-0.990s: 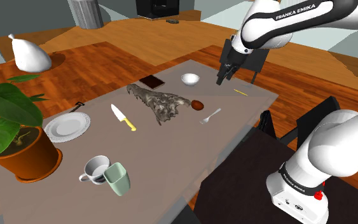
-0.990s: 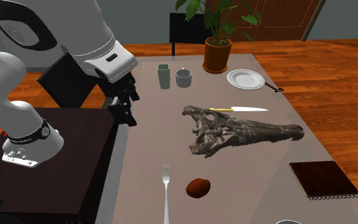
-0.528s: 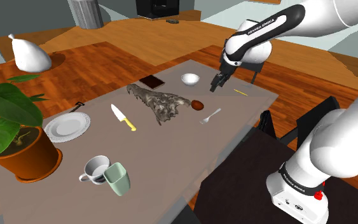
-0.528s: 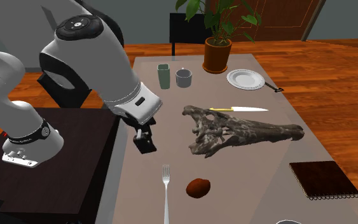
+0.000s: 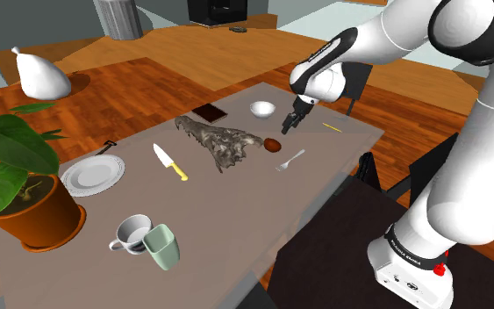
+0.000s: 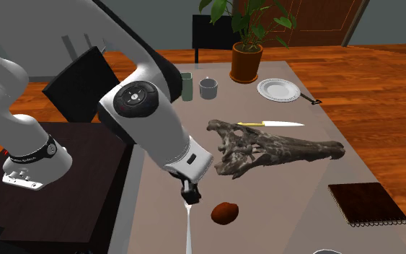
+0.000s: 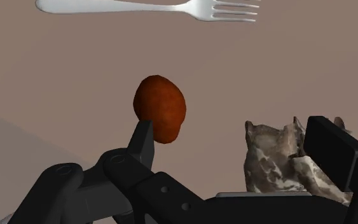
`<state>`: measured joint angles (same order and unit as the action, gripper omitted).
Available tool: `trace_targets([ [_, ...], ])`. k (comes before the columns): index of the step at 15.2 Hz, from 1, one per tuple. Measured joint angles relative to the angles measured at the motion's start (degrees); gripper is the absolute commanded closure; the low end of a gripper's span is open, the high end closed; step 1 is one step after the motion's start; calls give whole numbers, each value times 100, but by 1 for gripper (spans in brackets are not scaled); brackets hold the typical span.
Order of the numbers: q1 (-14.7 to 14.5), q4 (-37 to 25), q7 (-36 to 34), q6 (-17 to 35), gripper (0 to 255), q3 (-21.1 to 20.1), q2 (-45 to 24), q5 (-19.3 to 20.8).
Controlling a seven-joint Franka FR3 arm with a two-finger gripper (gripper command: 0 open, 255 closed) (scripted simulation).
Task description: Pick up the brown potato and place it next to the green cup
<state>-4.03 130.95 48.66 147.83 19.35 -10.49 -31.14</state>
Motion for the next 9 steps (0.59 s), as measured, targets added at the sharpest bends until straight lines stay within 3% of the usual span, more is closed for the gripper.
trace_targets([
  [5, 441, -935, 946, 97, 0, -364, -1240, -918],
  [9, 764, -1693, 1382, 109, 0, -641, -2091, -1302],
])
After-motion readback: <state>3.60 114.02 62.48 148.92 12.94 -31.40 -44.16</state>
